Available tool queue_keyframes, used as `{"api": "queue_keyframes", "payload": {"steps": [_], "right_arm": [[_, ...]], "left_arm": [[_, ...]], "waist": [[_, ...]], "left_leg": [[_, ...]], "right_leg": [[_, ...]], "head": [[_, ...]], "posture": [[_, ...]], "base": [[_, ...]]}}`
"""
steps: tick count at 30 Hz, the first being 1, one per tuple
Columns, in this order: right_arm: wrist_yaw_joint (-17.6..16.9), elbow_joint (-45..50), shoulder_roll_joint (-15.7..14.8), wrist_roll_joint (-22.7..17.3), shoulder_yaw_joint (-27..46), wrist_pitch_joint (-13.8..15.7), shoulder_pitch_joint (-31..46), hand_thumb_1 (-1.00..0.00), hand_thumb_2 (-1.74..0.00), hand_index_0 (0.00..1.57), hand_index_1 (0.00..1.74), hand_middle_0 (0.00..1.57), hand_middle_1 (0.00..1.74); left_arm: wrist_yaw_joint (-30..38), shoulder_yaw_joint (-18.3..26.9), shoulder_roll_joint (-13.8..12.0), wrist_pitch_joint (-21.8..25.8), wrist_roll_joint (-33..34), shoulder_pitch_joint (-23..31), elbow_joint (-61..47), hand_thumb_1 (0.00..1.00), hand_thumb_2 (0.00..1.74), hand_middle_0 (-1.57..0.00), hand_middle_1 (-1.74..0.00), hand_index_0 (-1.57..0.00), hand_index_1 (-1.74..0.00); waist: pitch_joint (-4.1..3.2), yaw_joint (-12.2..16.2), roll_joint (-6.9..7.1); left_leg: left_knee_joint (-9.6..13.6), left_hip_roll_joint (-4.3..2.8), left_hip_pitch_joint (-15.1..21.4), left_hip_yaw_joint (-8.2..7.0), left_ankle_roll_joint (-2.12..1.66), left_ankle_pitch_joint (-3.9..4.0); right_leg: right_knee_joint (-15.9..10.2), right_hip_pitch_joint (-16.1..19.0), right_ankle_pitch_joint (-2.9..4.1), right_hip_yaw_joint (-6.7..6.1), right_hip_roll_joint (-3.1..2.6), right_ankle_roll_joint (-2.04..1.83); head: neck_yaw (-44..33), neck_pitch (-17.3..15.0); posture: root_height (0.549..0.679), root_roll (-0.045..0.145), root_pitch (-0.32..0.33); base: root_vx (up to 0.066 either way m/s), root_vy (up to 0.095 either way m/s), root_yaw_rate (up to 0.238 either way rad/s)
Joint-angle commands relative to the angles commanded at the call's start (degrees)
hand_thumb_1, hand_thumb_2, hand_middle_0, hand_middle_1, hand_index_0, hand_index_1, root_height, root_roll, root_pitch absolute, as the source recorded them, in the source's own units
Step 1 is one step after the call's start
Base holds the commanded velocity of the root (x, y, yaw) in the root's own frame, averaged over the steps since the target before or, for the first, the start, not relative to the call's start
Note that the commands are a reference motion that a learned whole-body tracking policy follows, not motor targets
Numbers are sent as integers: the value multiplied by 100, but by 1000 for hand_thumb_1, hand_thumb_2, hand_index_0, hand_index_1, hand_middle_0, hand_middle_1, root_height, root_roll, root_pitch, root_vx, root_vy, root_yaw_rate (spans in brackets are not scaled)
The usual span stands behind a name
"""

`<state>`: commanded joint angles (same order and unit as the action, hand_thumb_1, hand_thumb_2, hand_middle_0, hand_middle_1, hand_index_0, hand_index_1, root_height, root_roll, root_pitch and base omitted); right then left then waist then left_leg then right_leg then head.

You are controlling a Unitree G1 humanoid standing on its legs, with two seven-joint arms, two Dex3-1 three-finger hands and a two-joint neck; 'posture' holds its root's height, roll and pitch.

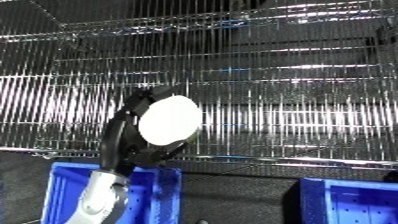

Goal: Pick up the object and place it into the box

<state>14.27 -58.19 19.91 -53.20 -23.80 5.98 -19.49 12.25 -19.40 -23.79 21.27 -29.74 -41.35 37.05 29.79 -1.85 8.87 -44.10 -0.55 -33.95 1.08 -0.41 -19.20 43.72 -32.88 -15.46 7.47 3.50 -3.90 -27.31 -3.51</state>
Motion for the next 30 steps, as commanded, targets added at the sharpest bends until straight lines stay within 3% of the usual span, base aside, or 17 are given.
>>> {"api": "queue_keyframes", "payload": {"steps": [1,7,11,17,24,30], "right_arm": [[-11,11,-6,-2,-4,4,4,0,0,0,0,0,0],[-15,-18,-10,30,-3,-1,-3,0,0,0,0,0,0],[-39,-41,-4,57,-2,30,17,0,0,0,0,0,0],[-64,-109,-6,38,87,162,178,0,0,0,0,0,0],[-80,-165,-1,-71,292,275,407,0,0,0,0,0,0],[-30,-294,11,-198,467,362,552,0,0,0,0,0,0]], "left_arm": [[11,-4,4,3,9,-5,19,1000,1740,-1570,-1740,-1570,-1740],[10,38,-6,60,-50,14,78,1000,1740,-1570,-1740,-1570,-1740],[-251,172,-48,181,-546,103,-31,1000,1740,-1570,-1740,-1570,-1740],[-674,534,-139,438,-1261,487,-734,1000,1740,-1570,-1740,-1570,-1740],[-609,999,-225,757,-1185,1150,-1861,1000,1740,-1570,-1740,-1570,-1740],[-431,1406,-363,1050,-1043,1688,-2377,1000,1740,-1570,-1740,-1570,-1740]], "waist": [[0,3,-2],[0,-13,-47],[0,-51,-99],[0,-192,-220],[0,-442,-344],[0,-681,-395]], "left_leg": [[-1,1,-4,0,0,0],[64,33,29,5,-6,29],[153,60,81,16,-19,67],[257,138,158,62,-34,115],[396,271,250,163,-57,185],[497,354,341,269,-81,243]], "right_leg": [[3,-6,-1,-2,0,1],[-28,9,-11,-4,13,13],[-53,38,-28,12,38,26],[-56,91,-63,90,125,54],[-72,210,-123,229,222,94],[-92,376,-184,376,296,123]], "head": [[-5,-7],[-23,1],[29,-2],[325,-98],[609,-274],[380,-813]], "posture": [[632,1,116],[633,5,117],[634,10,117],[635,19,114],[637,29,107],[639,34,97]], "base": [[0,-6,2],[-4,0,20],[-21,-1,65],[-32,-9,130],[-39,-16,163],[-32,-25,170]]}}
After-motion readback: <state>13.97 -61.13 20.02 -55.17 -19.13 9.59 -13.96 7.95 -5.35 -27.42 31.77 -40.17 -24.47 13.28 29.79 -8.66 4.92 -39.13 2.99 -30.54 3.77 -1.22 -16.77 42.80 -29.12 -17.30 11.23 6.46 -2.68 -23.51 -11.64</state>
